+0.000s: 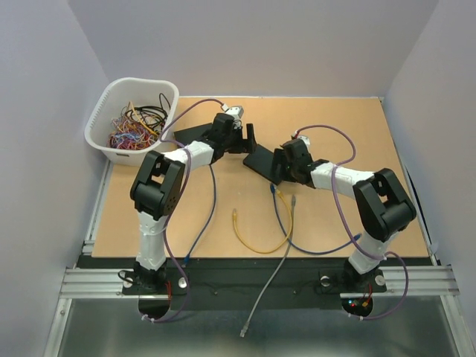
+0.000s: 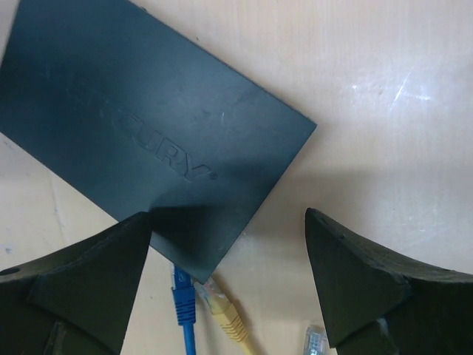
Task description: Insert the plug into the switch port
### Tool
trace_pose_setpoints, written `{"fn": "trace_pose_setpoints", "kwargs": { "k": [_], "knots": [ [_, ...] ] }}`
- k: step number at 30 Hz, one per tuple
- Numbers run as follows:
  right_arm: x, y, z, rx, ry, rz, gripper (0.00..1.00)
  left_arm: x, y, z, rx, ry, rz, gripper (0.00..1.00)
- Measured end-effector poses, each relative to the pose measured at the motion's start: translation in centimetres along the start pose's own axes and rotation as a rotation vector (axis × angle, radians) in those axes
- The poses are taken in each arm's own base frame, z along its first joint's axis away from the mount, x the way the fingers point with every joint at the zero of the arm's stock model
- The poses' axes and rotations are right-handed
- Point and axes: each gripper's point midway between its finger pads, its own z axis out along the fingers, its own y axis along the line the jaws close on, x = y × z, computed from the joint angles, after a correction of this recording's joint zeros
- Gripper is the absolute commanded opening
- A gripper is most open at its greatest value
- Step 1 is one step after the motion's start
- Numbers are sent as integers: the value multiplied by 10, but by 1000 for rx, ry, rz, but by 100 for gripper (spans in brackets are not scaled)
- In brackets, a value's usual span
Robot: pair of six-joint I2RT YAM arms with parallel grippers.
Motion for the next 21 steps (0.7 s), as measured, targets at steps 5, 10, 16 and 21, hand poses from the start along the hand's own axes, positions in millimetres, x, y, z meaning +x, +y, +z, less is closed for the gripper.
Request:
{"fn": "trace_pose_setpoints", "kwargs": {
  "k": [5, 10, 16, 21],
  "knots": [
    [5, 4, 11, -12, 30, 11, 88, 23, 4, 15, 36, 66, -12, 92],
    [2, 11, 17, -31, 34, 13, 88, 35, 0, 19, 79, 103, -18, 91],
    [-2, 19, 24, -49, 38, 5, 85, 44, -8, 18, 149, 101, -23, 89],
    [-12, 29, 36, -77, 41, -21, 85, 55, -3, -1, 159, 81, -43, 88]
  ]
}}
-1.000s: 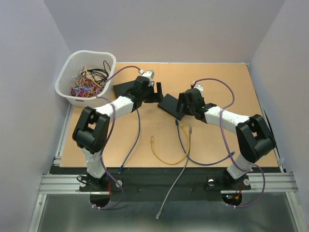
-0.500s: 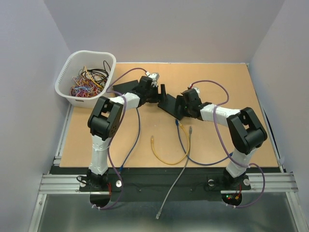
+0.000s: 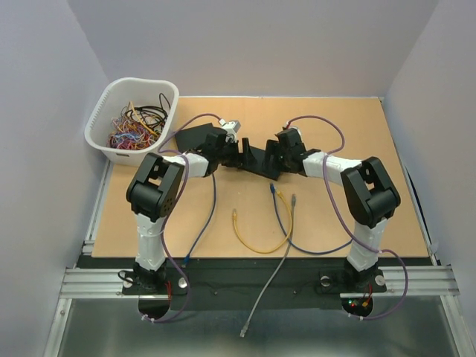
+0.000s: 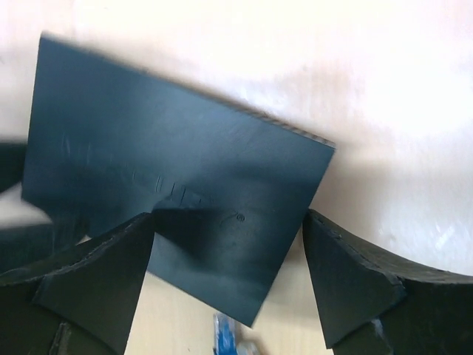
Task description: Insert the plug into the switch port
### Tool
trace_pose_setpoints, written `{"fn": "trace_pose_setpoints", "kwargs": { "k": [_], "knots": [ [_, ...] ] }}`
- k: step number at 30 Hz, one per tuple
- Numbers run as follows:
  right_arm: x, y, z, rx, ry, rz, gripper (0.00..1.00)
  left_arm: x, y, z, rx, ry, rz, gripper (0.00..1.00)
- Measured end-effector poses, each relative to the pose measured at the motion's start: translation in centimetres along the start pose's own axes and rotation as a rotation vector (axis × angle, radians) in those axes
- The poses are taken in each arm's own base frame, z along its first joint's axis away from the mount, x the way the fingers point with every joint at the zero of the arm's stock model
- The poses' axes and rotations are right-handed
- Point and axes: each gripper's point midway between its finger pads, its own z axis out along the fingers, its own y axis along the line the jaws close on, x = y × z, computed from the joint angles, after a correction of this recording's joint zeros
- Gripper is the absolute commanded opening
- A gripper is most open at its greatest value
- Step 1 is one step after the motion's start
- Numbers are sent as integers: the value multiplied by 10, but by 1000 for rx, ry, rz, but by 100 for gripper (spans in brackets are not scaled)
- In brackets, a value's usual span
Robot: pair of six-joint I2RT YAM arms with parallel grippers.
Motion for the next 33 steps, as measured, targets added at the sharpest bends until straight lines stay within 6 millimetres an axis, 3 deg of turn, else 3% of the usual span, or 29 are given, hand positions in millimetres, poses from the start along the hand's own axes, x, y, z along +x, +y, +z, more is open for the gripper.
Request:
{"fn": "trace_pose_setpoints", "kwargs": {
  "k": [6, 13, 20, 27, 33],
  "knots": [
    [-6, 15, 13, -63, 13, -36, 82, 33, 3, -41, -33, 16, -46, 88],
    [-6, 36, 19, -166, 22, -59, 81, 62, 1, -74, -65, 35, -80, 88],
    [-2, 47, 19, -187, 12, -119, 83, 61, 9, -77, -118, 18, -83, 88],
    [-7, 32, 14, -109, -4, -175, 83, 60, 11, -86, -159, 21, -94, 88],
    [-30, 22, -21, -39, -65, -191, 81, 43, 3, -102, -169, -23, -84, 88]
  ]
}}
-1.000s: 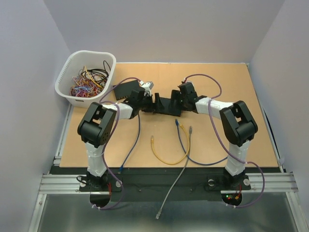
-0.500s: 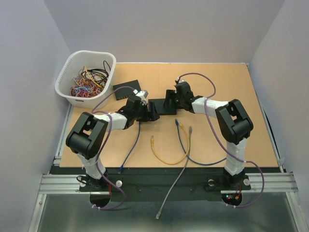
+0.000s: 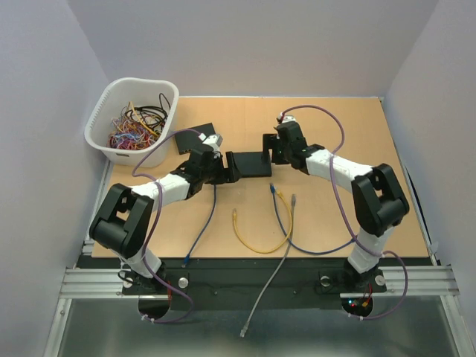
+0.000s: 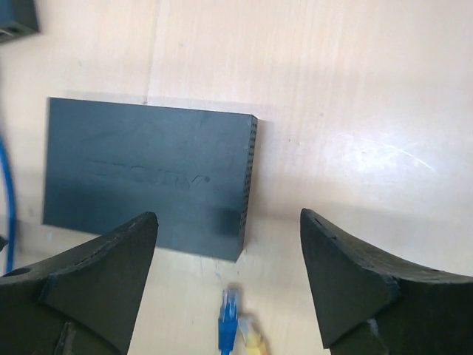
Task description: Insert the plug into the switch port
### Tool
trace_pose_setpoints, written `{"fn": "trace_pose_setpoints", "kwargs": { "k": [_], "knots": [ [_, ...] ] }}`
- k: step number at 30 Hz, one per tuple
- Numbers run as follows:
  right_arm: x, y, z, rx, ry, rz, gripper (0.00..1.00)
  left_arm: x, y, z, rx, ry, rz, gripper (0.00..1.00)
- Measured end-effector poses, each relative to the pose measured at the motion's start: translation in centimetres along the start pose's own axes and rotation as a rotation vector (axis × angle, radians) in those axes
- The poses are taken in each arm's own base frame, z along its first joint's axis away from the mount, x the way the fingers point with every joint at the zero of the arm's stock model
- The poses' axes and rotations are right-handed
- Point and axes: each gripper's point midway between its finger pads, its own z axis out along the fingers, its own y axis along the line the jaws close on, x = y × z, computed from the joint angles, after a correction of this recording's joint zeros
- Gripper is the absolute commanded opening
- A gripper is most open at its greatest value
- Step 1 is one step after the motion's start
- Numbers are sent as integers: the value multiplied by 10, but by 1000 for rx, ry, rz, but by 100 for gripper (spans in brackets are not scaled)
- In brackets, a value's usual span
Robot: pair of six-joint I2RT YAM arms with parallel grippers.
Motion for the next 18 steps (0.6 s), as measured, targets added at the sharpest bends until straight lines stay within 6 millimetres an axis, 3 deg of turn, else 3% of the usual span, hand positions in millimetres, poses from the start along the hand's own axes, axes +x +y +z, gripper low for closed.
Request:
{"fn": "trace_pose_setpoints", "kwargs": {
  "k": [4, 8, 12, 18],
  "knots": [
    [-12, -4, -40, -4, -53, 12, 70, -10, -3, -8, -6, -38, 6, 88],
    [-5, -4, -66, -26, -63, 24, 58, -5, 1, -14, -17, -36, 3, 88],
    [31, -4, -76, -58, 6, 44, 48, -2, 0, -23, -19, -34, -2, 88],
    [84, -5, -78, -73, 141, 60, 46, -20, -13, -42, 11, -94, 5, 88]
  ]
}}
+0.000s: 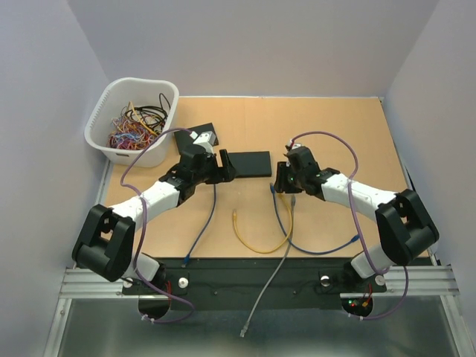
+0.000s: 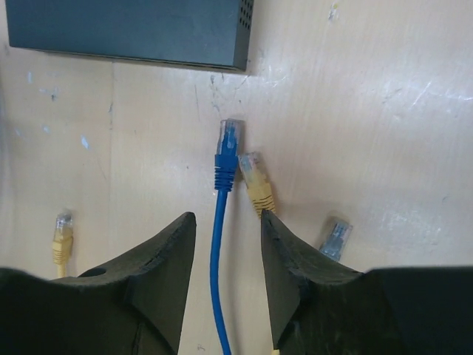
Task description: Insert the plug into the switch port
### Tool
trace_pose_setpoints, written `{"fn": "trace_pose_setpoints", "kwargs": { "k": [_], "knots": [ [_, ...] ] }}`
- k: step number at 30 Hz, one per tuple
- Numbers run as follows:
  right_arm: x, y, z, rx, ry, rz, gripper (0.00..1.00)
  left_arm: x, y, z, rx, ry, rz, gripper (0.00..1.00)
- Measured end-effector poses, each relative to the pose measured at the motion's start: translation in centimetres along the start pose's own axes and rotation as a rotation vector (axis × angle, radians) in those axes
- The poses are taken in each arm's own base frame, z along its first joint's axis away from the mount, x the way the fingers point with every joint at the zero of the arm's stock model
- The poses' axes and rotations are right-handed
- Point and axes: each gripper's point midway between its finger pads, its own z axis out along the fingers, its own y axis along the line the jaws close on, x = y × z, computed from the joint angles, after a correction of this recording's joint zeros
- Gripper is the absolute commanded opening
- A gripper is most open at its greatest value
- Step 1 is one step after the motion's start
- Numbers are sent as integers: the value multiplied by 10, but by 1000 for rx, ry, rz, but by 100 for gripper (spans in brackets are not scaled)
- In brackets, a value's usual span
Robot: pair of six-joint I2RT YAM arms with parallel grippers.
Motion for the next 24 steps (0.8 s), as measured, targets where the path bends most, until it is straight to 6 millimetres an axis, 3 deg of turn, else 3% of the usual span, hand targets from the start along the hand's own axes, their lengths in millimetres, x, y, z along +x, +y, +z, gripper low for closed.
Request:
{"fn": "trace_pose_setpoints", "kwargs": {
  "k": [10, 24],
  "knots": [
    [14, 13, 3, -53, 49, 26, 40, 0, 1, -4, -9, -4, 0, 87],
    [32, 8, 18, -31, 113, 46, 36, 5, 6, -4, -27, 10, -3, 87]
  ]
}}
